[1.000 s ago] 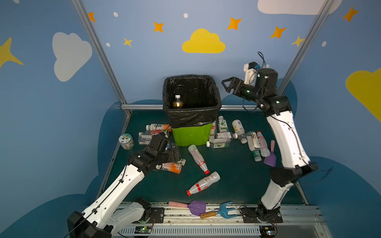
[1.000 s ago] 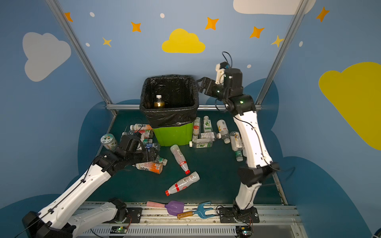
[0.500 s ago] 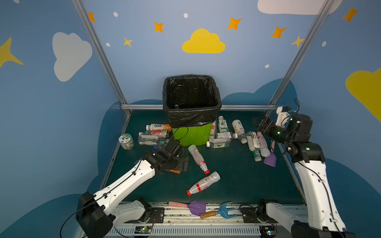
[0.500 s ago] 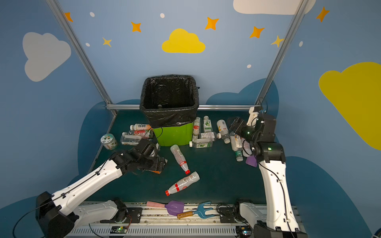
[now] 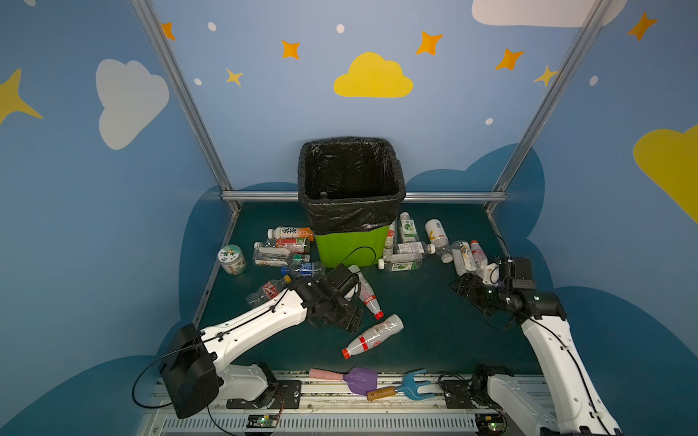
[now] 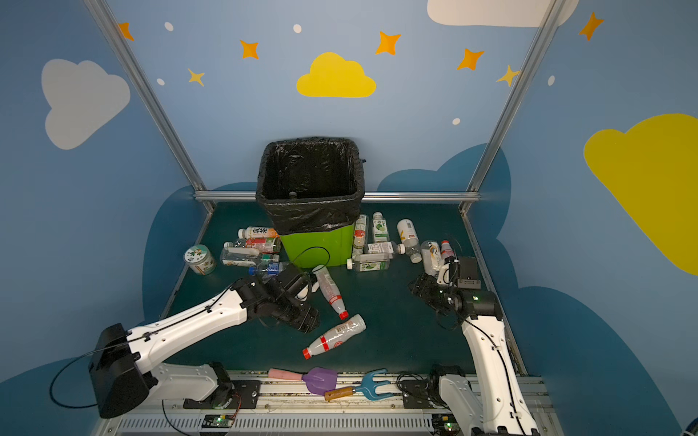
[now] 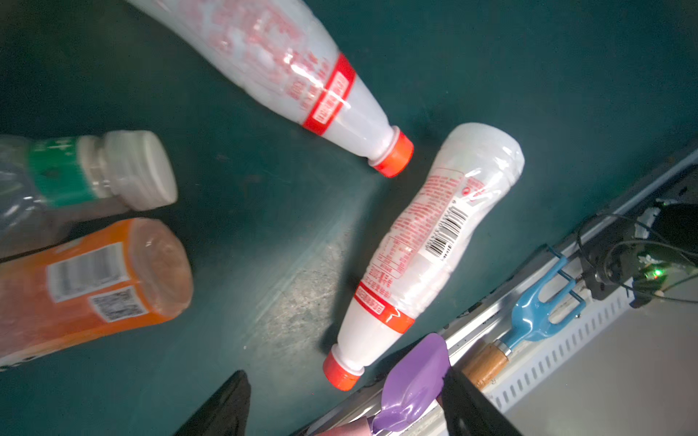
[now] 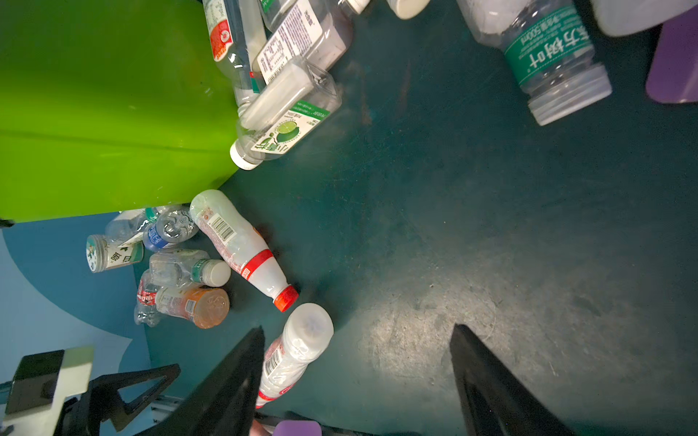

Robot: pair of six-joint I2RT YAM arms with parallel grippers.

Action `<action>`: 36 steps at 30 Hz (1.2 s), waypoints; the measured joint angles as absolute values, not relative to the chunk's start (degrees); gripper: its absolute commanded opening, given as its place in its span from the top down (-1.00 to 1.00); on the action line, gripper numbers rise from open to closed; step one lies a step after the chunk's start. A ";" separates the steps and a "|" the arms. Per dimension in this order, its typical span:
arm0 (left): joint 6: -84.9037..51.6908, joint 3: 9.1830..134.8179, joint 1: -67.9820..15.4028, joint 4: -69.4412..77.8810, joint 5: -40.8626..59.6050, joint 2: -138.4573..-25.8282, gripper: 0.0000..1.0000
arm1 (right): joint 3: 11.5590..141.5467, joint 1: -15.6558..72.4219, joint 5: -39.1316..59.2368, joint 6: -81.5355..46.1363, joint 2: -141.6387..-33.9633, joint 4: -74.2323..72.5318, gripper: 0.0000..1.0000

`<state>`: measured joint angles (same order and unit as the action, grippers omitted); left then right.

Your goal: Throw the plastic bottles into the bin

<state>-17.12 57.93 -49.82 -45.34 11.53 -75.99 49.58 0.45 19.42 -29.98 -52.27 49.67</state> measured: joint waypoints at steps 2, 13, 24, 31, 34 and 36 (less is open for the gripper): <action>-17.15 57.98 -51.92 -44.45 11.75 -77.10 -0.60 | 49.25 0.45 20.45 -29.93 -53.58 49.56 -0.52; -17.34 63.88 -60.95 -42.48 7.38 -88.40 -0.31 | 49.60 0.45 27.88 -27.79 -58.87 49.74 -0.53; -15.16 63.90 -60.99 -40.93 5.10 -92.75 -0.33 | 49.56 0.45 30.50 -26.50 -56.27 49.67 -0.53; -13.52 64.31 -61.04 -40.51 5.89 -96.38 -0.39 | 49.56 0.45 30.98 -25.67 -55.00 50.06 -0.54; -12.71 65.65 -61.04 -40.32 5.93 -98.10 -0.40 | 49.56 0.45 31.00 -25.45 -54.37 50.33 -0.54; -12.27 66.52 -61.04 -40.21 5.96 -99.13 -0.40 | 49.56 0.45 31.03 -25.41 -54.24 50.48 -0.54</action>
